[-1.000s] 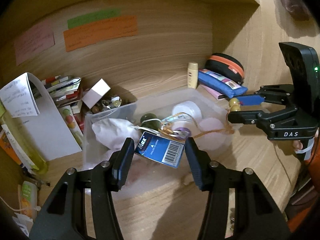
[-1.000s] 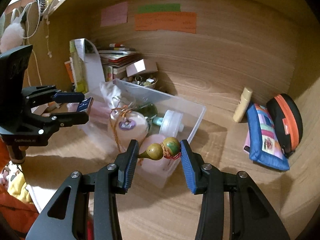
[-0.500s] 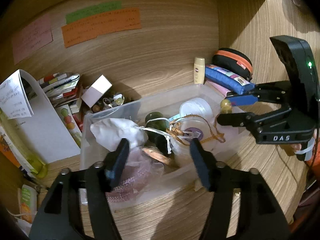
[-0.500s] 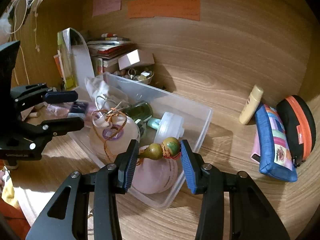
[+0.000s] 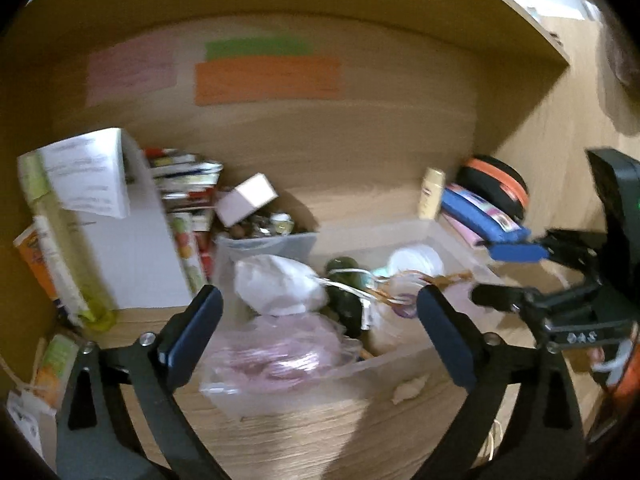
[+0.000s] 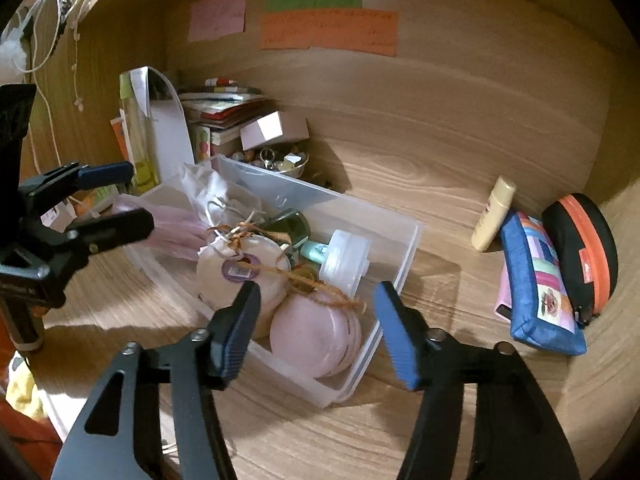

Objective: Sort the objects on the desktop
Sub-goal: 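Carry the blue card and gourd-bead charm into the clear box and open both grippers, then grasp the small shell with the left gripper while the right gripper grasps the red velvet pouch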

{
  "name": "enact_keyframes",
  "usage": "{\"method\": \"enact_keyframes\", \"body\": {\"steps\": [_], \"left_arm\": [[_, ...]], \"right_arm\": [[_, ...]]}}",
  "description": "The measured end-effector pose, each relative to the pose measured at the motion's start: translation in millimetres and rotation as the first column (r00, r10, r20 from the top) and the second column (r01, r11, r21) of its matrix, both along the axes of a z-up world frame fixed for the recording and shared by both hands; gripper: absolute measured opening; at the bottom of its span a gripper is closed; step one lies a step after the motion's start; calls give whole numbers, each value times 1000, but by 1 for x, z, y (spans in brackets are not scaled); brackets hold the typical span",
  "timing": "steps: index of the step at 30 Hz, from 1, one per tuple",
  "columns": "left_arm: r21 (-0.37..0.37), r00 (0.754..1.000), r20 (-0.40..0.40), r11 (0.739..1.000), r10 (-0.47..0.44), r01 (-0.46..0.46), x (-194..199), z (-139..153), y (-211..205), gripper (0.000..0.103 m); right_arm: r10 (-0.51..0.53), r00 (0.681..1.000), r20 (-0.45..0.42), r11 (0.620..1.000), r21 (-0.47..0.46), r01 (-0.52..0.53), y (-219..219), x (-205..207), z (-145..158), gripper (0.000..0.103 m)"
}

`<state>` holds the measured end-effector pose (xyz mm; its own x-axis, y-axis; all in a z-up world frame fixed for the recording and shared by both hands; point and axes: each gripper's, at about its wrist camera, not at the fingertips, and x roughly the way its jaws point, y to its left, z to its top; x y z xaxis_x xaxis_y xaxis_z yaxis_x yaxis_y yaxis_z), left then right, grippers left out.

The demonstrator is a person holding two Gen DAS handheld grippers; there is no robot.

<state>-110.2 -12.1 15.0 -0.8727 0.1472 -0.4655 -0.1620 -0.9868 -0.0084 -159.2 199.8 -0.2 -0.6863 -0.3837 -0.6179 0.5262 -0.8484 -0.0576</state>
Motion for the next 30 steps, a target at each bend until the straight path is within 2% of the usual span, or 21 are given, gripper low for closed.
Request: {"method": "enact_keyframes", "body": {"steps": [6, 11, 15, 19, 22, 24, 30], "left_arm": [[8, 996, 42, 997, 82, -82, 4, -4, -10, 100], [-14, 983, 66, 986, 169, -169, 15, -11, -18, 100], [-14, 977, 82, 980, 199, -198, 26, -16, -23, 100], [-43, 976, 95, 980, 198, -195, 35, -19, -22, 100], [-26, 980, 94, 985, 173, -171, 42, -21, -23, 100], [-21, 984, 91, 988, 154, -152, 48, -23, -22, 100], [-35, 989, 92, 993, 118, -115, 66, -30, -13, 99]], "right_arm": [[11, 1000, -5, 1000, -5, -11, -3, 19, 1, 65], [22, 1000, -11, 1000, -7, -22, -4, 38, 0, 72], [23, 1000, -2, 1000, -11, -23, -2, 51, -1, 72], [31, 999, 25, 999, -13, -31, 1, 68, -7, 75], [43, 998, 36, 999, -6, -43, 1, 82, -12, 81], [56, 997, 50, 998, -4, -56, 0, 92, -16, 81], [156, 976, 150, 987, -57, -149, -13, 117, -35, 82]]}}
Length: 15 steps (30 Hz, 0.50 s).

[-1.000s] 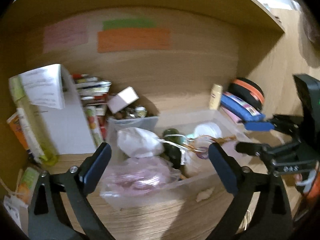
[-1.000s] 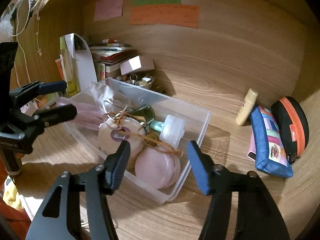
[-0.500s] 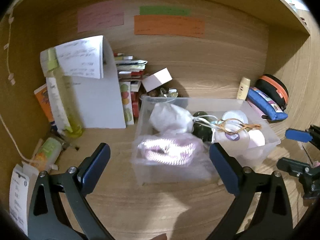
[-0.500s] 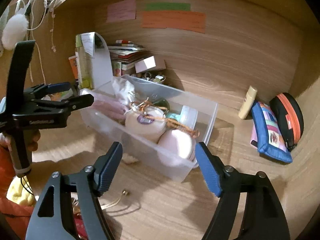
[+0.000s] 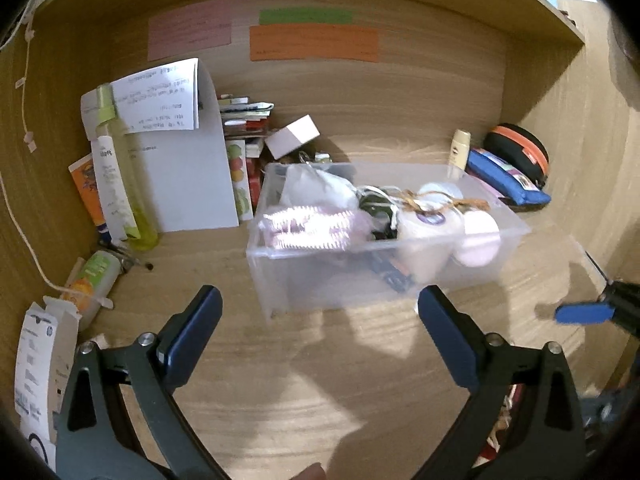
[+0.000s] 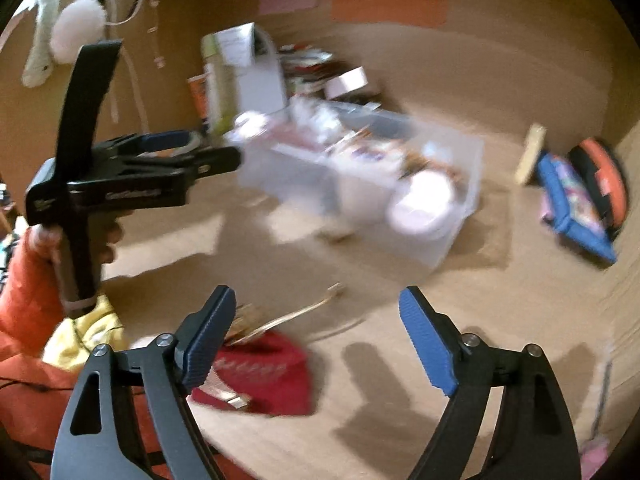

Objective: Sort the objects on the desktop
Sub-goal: 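Grasp the small shell with the left gripper while the right gripper grasps the red velvet pouch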

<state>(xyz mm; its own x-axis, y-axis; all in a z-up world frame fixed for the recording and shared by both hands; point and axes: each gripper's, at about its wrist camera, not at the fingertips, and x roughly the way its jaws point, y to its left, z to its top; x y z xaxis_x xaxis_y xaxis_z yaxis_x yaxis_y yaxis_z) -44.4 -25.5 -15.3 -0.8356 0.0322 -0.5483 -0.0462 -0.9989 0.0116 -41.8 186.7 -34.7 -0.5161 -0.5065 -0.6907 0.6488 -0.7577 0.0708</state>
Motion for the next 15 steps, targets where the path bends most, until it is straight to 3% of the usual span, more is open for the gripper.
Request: {"method": "enact_keyframes", "body": {"steps": [4, 7, 13, 15], "left_arm": [[-2, 1000, 7, 1000, -6, 6, 7, -3, 2, 84], [33, 999, 44, 999, -25, 23, 7, -10, 1, 80], [81, 993, 100, 995, -69, 61, 3, -23, 10, 52], [93, 989, 118, 992, -91, 80, -1, -27, 15, 48]], "right_arm": [[54, 998, 29, 998, 21, -54, -17, 9, -14, 82], [76, 996, 47, 996, 46, -78, -28, 10, -24, 82], [81, 993, 86, 994, 70, -87, -34, 2, -36, 81], [83, 992, 98, 993, 70, -90, -34, -1, -38, 81]]}}
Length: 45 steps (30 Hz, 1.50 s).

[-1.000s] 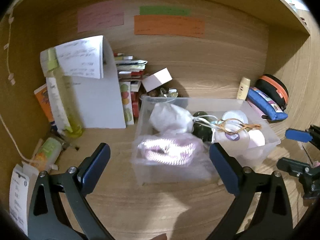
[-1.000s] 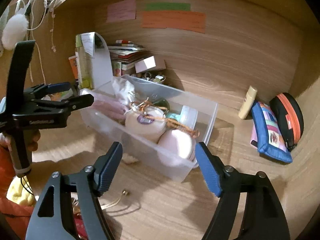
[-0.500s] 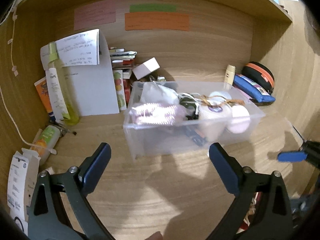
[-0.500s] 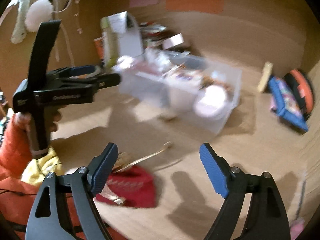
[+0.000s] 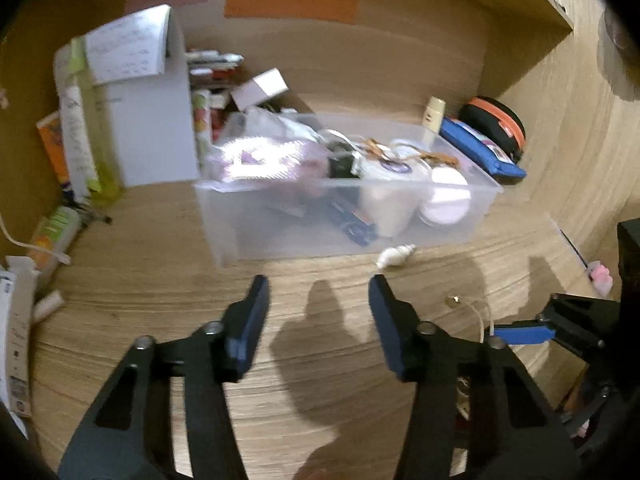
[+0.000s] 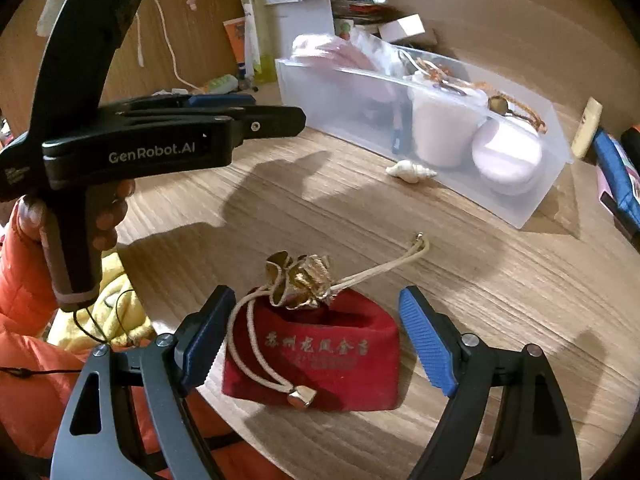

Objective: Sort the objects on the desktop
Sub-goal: 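Grasp the small shell with the left gripper while the right gripper grasps the red velvet pouch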

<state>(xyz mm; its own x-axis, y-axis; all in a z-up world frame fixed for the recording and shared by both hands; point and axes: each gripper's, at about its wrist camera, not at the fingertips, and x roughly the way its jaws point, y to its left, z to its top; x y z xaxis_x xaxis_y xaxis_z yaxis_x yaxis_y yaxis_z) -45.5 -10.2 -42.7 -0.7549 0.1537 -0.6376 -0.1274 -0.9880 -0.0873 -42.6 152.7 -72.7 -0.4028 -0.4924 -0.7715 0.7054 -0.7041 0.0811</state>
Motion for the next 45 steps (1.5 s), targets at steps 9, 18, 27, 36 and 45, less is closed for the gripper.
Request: {"method": "enact_keyframes", "body": {"steps": [9, 18, 27, 36, 45], "left_arm": [[-10, 996, 42, 997, -82, 82, -19, -8, 29, 46], [41, 978, 153, 989, -145, 140, -53, -19, 49, 47], [1, 973, 180, 989, -143, 145, -75, -28, 66, 46], [-40, 964, 194, 981, -181, 192, -82, -31, 78, 28], [-111, 960, 191, 967, -206, 230, -82, -32, 82, 25]], "right_arm": [[-9, 998, -56, 1000, 9, 10, 6, 7, 1, 66], [-99, 994, -52, 995, -30, 98, 39, -1, 6, 62], [-132, 989, -60, 989, -67, 128, 61, -9, 12, 62], [-130, 989, -74, 987, -102, 122, 72, -14, 16, 62], [-142, 987, -77, 983, -131, 131, 79, -16, 19, 62]]}}
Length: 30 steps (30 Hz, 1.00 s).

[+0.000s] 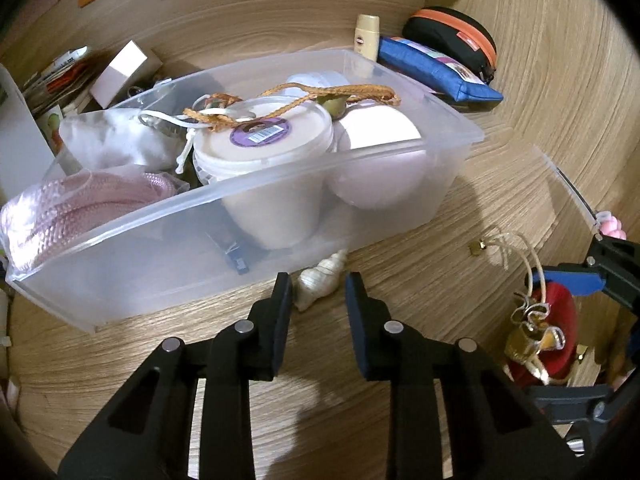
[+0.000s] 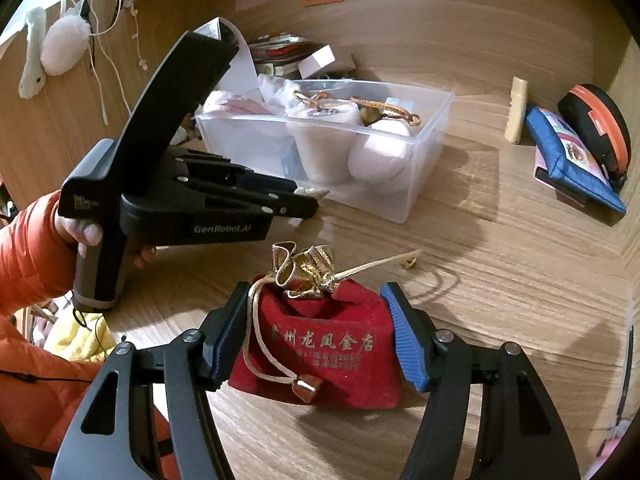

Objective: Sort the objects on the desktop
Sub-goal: 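Grasp the small shell with the left gripper while the right gripper grasps the red velvet pouch, then carry the shell and red velvet pouch into the clear box and open both grippers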

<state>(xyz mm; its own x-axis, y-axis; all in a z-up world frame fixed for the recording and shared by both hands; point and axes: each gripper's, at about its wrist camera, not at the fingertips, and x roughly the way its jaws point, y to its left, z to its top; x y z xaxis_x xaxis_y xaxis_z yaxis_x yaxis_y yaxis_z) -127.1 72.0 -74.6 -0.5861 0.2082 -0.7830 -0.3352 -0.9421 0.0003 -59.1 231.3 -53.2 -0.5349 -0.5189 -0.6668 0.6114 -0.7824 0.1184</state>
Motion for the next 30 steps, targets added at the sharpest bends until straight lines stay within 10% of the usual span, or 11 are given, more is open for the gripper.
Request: {"method": "enact_keyframes", "body": {"steps": [30], "left_arm": [[185, 955, -283, 982, 84, -31, 39, 104, -68, 22]], "right_arm": [[-160, 969, -186, 986, -81, 148, 16, -42, 80, 62]]}}
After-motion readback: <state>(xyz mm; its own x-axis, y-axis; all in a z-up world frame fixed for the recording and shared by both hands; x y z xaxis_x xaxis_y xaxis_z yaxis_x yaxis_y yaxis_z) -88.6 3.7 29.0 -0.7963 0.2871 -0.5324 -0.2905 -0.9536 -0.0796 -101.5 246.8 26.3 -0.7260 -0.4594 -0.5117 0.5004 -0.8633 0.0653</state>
